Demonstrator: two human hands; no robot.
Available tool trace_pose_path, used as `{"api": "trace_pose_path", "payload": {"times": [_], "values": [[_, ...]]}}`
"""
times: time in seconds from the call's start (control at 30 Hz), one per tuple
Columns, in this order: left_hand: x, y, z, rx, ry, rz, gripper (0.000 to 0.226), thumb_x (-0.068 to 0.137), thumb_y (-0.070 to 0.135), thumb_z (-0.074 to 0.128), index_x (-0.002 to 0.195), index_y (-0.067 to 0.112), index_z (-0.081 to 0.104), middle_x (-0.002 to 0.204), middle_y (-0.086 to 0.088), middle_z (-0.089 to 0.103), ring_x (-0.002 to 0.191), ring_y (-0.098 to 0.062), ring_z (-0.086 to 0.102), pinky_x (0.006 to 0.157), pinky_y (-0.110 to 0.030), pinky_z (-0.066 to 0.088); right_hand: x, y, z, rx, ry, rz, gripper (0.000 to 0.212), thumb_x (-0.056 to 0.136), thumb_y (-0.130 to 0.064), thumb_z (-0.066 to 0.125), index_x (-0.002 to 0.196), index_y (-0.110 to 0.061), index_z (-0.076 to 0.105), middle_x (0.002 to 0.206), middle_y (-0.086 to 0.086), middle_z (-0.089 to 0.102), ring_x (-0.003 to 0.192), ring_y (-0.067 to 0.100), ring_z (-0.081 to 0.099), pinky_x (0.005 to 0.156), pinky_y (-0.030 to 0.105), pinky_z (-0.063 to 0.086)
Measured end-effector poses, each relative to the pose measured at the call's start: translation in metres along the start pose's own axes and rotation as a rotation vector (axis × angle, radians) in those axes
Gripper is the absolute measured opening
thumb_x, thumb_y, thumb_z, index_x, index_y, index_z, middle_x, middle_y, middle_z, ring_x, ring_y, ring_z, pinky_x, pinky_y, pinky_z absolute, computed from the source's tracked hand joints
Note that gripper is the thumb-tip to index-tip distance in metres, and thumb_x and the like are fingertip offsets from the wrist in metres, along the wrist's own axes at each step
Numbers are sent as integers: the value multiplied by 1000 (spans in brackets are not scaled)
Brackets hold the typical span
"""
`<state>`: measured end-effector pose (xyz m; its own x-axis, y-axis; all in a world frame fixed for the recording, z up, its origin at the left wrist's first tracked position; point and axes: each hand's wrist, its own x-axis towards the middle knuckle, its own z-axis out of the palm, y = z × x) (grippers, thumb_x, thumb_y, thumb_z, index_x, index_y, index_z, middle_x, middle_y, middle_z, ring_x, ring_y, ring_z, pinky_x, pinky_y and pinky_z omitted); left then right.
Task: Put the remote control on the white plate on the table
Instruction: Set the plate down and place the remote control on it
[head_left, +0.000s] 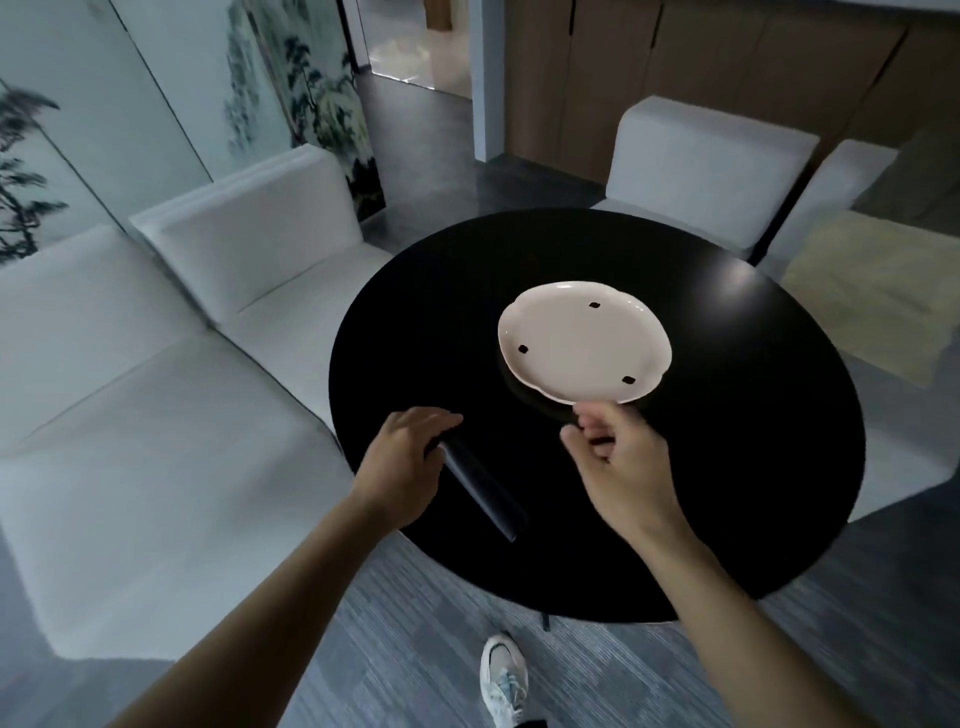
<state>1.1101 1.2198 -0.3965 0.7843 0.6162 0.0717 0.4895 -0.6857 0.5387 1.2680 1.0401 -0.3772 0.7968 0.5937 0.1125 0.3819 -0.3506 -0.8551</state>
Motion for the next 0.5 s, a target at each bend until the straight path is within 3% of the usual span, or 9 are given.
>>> {"api": "trace_pose_path", "payload": {"times": [0.07, 0.17, 0.27, 0.33, 0.4, 0.5], "values": [[-15, -2, 14, 157, -114, 69, 60, 88, 7, 52, 145, 27, 48, 153, 3, 46, 143, -22, 35, 115, -36, 32, -24, 7, 24, -140, -126, -20, 38, 83, -29, 73, 117, -14, 67, 109, 4, 66, 101, 18, 64, 90, 34, 53], [-24, -5, 34, 353, -230, 143, 75, 89, 14, 53, 155, 34, 23, 166, 6, 19, 153, -22, 13, 117, -41, 26, -46, 17, 50, -289, -303, 25, 64, 85, -40, 70, 139, -13, 53, 134, 5, 54, 128, 20, 50, 104, 27, 41], [-19, -8, 47, 498, -265, 199, 79, 91, 17, 53, 157, 35, 14, 169, 5, 8, 156, -23, 2, 121, -40, 12, -51, 27, 66, -389, -342, -4, 73, 82, -47, 71, 143, -14, 47, 138, 3, 51, 132, 20, 43, 105, 27, 38], [-12, -9, 51, 557, -278, 254, 75, 91, 17, 53, 156, 33, 19, 168, 5, 14, 156, -25, 3, 122, -41, 8, -47, 32, 74, -468, -329, -64, 68, 79, -46, 73, 137, -14, 53, 130, 2, 54, 126, 21, 47, 102, 28, 42], [-4, -12, 53, 576, -241, 321, 67, 91, 18, 52, 152, 33, 31, 163, 5, 29, 155, -23, 11, 121, -41, 9, -43, 35, 80, -502, -308, -129, 50, 79, -39, 75, 121, -15, 62, 119, 2, 57, 116, 21, 53, 96, 27, 45], [5, -18, 53, 566, -199, 376, 55, 92, 20, 51, 145, 33, 43, 153, 6, 43, 151, -19, 26, 121, -37, 9, -39, 35, 83, -528, -311, -181, 25, 84, -30, 71, 101, -13, 64, 107, 2, 56, 105, 19, 56, 80, 18, 39]]}}
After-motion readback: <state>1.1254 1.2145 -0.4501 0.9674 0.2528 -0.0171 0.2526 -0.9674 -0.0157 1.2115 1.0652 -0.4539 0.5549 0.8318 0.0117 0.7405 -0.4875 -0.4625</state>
